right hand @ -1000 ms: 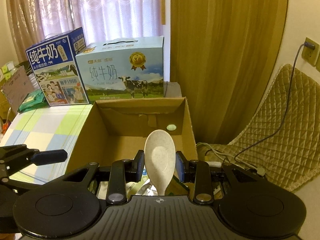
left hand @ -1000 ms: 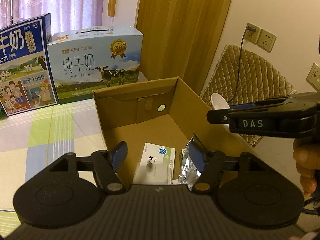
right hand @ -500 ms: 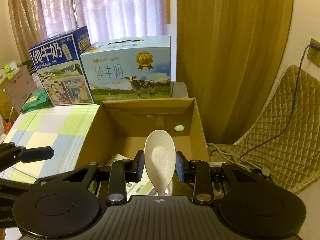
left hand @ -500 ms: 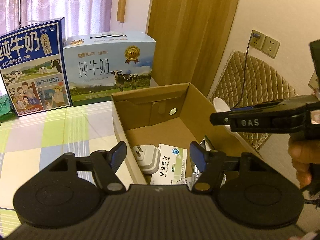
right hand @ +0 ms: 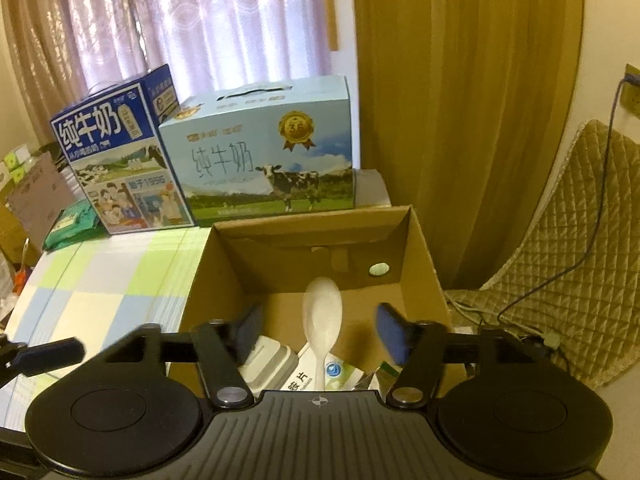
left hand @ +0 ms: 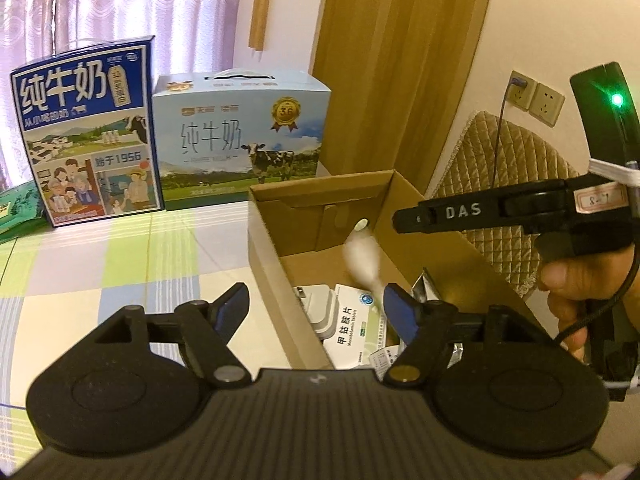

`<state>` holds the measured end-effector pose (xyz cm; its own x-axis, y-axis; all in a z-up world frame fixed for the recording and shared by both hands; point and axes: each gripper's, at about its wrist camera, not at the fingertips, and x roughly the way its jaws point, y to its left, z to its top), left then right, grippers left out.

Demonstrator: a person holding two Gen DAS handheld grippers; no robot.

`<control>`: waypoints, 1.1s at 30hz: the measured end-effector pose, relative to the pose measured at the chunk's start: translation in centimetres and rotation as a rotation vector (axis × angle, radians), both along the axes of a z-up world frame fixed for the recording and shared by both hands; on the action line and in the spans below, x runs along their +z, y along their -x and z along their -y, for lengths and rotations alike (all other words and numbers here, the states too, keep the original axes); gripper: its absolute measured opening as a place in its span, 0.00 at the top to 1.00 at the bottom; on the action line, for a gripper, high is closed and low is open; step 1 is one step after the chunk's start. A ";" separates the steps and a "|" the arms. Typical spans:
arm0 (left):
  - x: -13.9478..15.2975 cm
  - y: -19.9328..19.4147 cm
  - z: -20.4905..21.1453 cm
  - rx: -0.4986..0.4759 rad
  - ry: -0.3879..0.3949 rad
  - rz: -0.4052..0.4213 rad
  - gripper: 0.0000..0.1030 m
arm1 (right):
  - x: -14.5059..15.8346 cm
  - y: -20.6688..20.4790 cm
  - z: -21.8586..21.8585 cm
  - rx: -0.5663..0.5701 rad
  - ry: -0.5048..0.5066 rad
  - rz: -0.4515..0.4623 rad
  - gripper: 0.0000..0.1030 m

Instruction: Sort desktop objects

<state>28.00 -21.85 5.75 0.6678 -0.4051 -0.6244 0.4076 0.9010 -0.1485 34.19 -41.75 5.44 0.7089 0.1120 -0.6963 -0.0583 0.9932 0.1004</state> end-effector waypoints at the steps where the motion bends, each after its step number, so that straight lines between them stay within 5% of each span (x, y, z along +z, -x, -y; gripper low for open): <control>1: 0.1 0.2 -0.3 0.003 0.003 0.001 0.31 | 0.0 0.1 0.0 0.004 0.006 -0.001 0.40; 6: 0.7 1.6 -1.4 0.020 -0.002 0.004 0.26 | 0.2 1.4 -0.1 0.012 0.036 -0.016 0.35; 13: 1.9 5.0 -2.9 0.079 -0.028 0.048 0.03 | 1.8 4.9 -0.3 0.028 0.054 -0.005 0.13; 17: 2.7 7.5 -3.8 0.102 -0.039 0.070 0.02 | 2.9 8.0 -0.7 0.046 0.065 0.015 0.02; 33: 4.5 18.7 -4.5 0.088 -0.038 0.029 0.01 | 4.7 22.9 -0.3 -0.030 0.042 -0.064 0.02</control>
<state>9.29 -17.30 10.21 0.7178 -0.3201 -0.6183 0.3298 0.9384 -0.1029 11.33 -41.46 10.14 0.6653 0.0606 -0.7441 -0.0230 0.9979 0.0607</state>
